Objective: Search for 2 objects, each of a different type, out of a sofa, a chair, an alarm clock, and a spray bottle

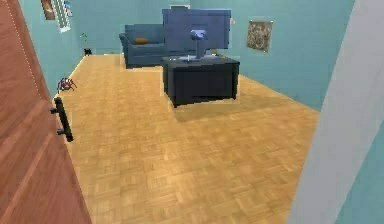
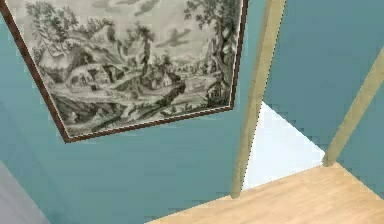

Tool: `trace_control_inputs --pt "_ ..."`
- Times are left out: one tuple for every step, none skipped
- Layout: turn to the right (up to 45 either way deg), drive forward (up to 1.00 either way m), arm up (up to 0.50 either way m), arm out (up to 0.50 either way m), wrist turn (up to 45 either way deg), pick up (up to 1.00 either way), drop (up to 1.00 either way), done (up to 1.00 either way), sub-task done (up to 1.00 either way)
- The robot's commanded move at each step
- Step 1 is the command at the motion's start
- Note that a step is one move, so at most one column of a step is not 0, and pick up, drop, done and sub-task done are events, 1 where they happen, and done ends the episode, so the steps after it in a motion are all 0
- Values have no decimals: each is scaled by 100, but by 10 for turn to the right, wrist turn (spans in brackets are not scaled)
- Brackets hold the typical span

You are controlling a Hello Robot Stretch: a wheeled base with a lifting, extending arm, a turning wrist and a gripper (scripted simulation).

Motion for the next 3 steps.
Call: trace_control_inputs --pt "-150 0 0 0 0 0 0 0 0" --pt "0 75 0 0 0 0 0 0 0" --pt "450 0 0 0 0 0 0 0 0"
